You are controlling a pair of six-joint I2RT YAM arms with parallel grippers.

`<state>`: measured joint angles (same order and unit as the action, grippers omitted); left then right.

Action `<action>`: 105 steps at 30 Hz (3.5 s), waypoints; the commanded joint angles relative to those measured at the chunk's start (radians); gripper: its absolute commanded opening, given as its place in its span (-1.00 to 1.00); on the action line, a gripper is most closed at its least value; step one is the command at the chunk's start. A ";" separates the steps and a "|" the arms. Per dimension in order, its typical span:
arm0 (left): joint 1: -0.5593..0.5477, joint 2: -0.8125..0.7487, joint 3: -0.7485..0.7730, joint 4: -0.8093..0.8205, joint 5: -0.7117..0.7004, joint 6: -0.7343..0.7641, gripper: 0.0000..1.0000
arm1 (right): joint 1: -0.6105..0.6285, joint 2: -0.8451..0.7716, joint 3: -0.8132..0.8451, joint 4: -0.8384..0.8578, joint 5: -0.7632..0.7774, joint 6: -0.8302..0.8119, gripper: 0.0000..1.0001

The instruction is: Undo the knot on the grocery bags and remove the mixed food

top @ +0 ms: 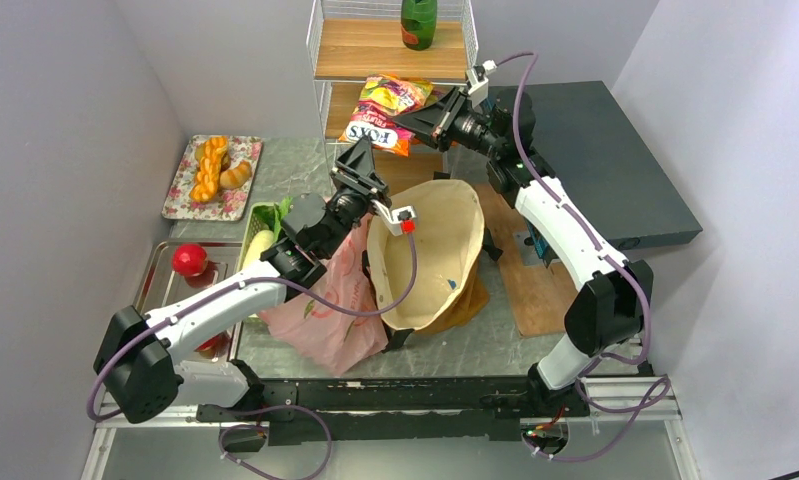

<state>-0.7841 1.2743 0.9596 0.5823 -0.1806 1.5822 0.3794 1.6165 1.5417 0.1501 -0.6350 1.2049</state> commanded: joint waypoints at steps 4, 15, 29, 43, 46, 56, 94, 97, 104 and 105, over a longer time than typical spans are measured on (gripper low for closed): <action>0.002 -0.026 0.038 -0.013 0.044 0.032 -0.30 | 0.005 -0.051 -0.007 0.037 0.001 0.048 -1.00; 0.042 0.035 0.086 -0.007 0.099 0.072 0.10 | 0.017 -0.041 0.002 0.035 -0.011 0.046 -1.00; 0.072 -0.078 0.077 -0.270 0.071 -0.005 -1.00 | -0.017 -0.063 0.022 0.090 -0.024 -0.017 0.72; 0.082 -0.081 0.133 -0.484 -0.007 -0.119 -1.00 | -0.086 -0.145 -0.028 -0.071 -0.011 -0.241 1.00; 0.114 -0.040 0.176 -0.455 -0.004 -0.113 -1.00 | -0.085 -0.156 -0.022 -0.070 -0.022 -0.279 1.00; 0.210 0.075 0.351 -0.406 0.087 -0.073 -1.00 | -0.085 -0.183 0.007 -0.116 -0.022 -0.395 1.00; 0.352 0.471 0.859 -1.081 0.419 -0.371 0.27 | -0.174 -0.124 0.064 -0.055 -0.114 -0.289 1.00; 0.362 0.522 0.926 -1.095 0.410 -0.403 0.23 | -0.173 -0.120 0.068 -0.056 -0.117 -0.288 1.00; 0.370 0.439 0.880 -1.102 0.488 -0.488 0.48 | -0.173 -0.138 0.050 -0.118 -0.148 -0.388 1.00; 0.370 0.412 0.872 -1.108 0.511 -0.528 0.58 | -0.173 -0.144 0.043 -0.130 -0.152 -0.414 1.00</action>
<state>-0.4145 1.7996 1.8542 -0.5156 0.2253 1.1656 0.2092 1.4971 1.5867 0.0357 -0.7502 0.8730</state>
